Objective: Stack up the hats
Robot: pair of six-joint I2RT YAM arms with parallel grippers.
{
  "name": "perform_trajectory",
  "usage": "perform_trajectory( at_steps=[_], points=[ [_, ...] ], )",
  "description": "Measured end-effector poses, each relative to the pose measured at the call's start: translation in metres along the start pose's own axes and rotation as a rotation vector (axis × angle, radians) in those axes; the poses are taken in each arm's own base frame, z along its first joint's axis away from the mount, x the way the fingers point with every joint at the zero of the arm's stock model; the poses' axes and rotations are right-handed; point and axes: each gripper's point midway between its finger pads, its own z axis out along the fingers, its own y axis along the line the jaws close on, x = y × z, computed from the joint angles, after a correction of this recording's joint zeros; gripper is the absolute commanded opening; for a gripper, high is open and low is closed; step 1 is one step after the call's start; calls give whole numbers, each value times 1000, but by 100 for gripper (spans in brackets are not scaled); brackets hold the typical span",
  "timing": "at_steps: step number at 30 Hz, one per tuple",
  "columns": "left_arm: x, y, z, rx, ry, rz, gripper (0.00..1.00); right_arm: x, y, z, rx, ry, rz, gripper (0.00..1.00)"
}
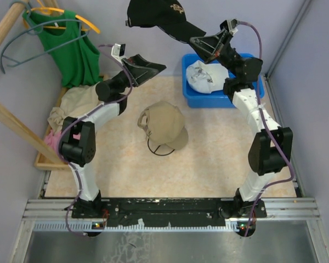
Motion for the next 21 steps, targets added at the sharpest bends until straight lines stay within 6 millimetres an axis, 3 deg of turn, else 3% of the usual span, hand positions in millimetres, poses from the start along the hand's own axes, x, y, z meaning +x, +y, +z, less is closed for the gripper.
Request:
perform_trajectory(
  at_steps=[4, 11, 14, 17, 21],
  points=[
    [-6, -21, 2, 13, -22, 9, 99, -2, -14, 0, 54, 9, -30, 0],
    [-27, -65, 20, -22, -50, 100, 99, -10, -67, -7, 274, 9, -110, 0],
    [-33, -81, 26, -36, -60, 121, 99, -11, -80, -12, 354, 14, -144, 0],
    [-32, -78, 30, -60, -59, 112, 99, -10, -83, -13, 402, 25, -190, 0],
    [-22, -51, 31, -126, -37, 42, 99, -4, -76, -13, 422, 41, -239, 0]
  ],
)
